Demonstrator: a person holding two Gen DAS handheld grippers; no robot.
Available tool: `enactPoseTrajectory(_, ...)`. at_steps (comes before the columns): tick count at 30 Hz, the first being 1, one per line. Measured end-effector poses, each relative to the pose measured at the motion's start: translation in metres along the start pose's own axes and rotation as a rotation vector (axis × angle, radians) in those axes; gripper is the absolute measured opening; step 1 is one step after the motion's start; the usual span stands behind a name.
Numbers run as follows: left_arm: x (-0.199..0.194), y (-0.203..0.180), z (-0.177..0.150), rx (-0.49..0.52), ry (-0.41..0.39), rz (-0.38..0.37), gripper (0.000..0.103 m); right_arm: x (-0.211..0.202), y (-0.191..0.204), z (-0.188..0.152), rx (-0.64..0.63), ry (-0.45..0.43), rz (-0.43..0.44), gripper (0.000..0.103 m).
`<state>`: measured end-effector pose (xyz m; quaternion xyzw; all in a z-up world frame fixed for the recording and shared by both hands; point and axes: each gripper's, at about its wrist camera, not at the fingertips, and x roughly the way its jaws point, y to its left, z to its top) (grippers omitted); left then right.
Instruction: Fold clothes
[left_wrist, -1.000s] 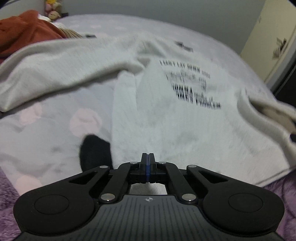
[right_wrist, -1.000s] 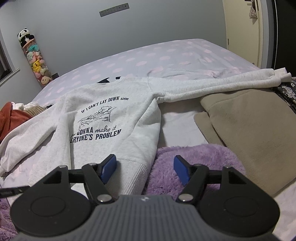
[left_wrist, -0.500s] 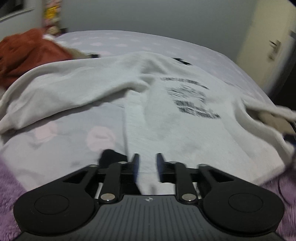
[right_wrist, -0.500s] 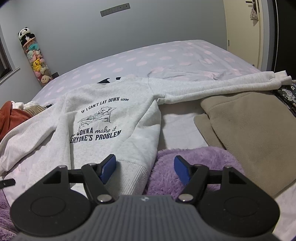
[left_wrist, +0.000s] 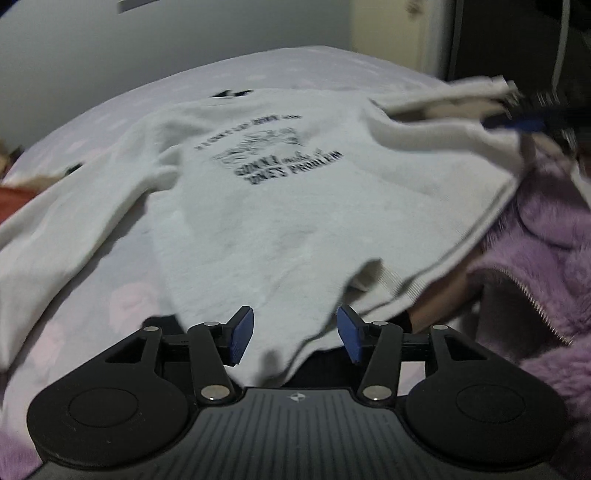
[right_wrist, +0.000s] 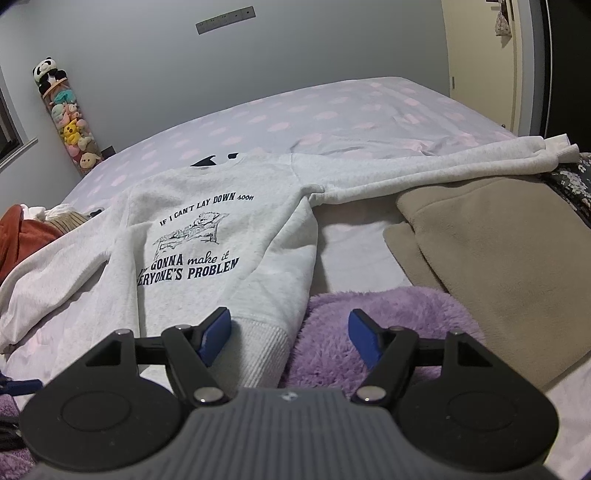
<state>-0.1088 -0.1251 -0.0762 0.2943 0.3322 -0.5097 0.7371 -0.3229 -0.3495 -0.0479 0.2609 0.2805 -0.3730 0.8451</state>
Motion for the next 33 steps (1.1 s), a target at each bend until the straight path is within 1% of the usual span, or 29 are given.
enactPoseTrajectory(2,0.011,-0.008,0.0,0.05,0.024,0.019,0.046,0.0,0.0,0.0,0.0,0.0,0.002,0.073)
enactPoseTrajectory(5,0.024,-0.012,-0.001,0.084,0.052,0.055,0.045,0.0,0.0,-0.001,0.001,-0.002,0.005,0.073)
enactPoseTrajectory(6,0.026,-0.012,-0.002,0.083,0.058,0.072,0.039,0.0,-0.001,-0.002,0.006,-0.002,0.007,0.073)
enactPoseTrajectory(8,0.025,-0.009,-0.002,0.077,0.058,0.095,0.034,0.0,-0.002,-0.002,0.007,-0.002,0.007,0.073)
enactPoseTrajectory(9,0.024,-0.008,-0.002,0.073,0.057,0.106,0.026,0.0,-0.001,-0.002,0.006,-0.002,0.006,0.073)
enactPoseTrajectory(10,0.023,-0.007,-0.002,0.07,0.053,0.117,0.022,0.0,-0.001,-0.002,0.004,-0.002,0.006,0.073)
enactPoseTrajectory(11,0.021,-0.007,-0.002,0.066,0.049,0.128,0.015,0.0,0.0,-0.002,0.002,-0.001,0.005,0.073)
enactPoseTrajectory(12,0.02,-0.006,-0.002,0.062,0.046,0.14,0.012,0.0,0.0,-0.002,0.0,-0.001,0.004,0.073)
enactPoseTrajectory(17,0.028,-0.001,0.003,0.036,0.058,0.202,0.011,0.001,0.002,-0.001,-0.008,0.0,0.001,0.074)
enactPoseTrajectory(19,0.03,-0.001,0.004,0.033,0.054,0.216,0.006,0.0,0.003,-0.001,-0.008,0.001,0.0,0.074)
enactPoseTrajectory(21,0.022,0.002,0.006,0.007,0.017,0.218,0.005,-0.001,0.003,-0.001,-0.011,-0.001,0.0,0.074)
enactPoseTrajectory(23,0.01,0.007,0.01,-0.031,-0.02,0.25,0.004,-0.003,0.003,-0.001,-0.014,-0.003,-0.001,0.074)
enactPoseTrajectory(27,-0.017,0.027,0.017,-0.157,-0.078,0.307,0.004,-0.005,0.004,0.001,-0.021,0.002,-0.004,0.074)
enactPoseTrajectory(29,-0.029,0.039,0.019,-0.224,-0.089,0.34,0.004,-0.007,0.007,0.002,-0.034,0.003,-0.004,0.074)
enactPoseTrajectory(33,-0.042,0.066,0.014,-0.354,-0.059,0.39,0.004,-0.012,0.01,0.005,-0.059,0.006,-0.004,0.074)
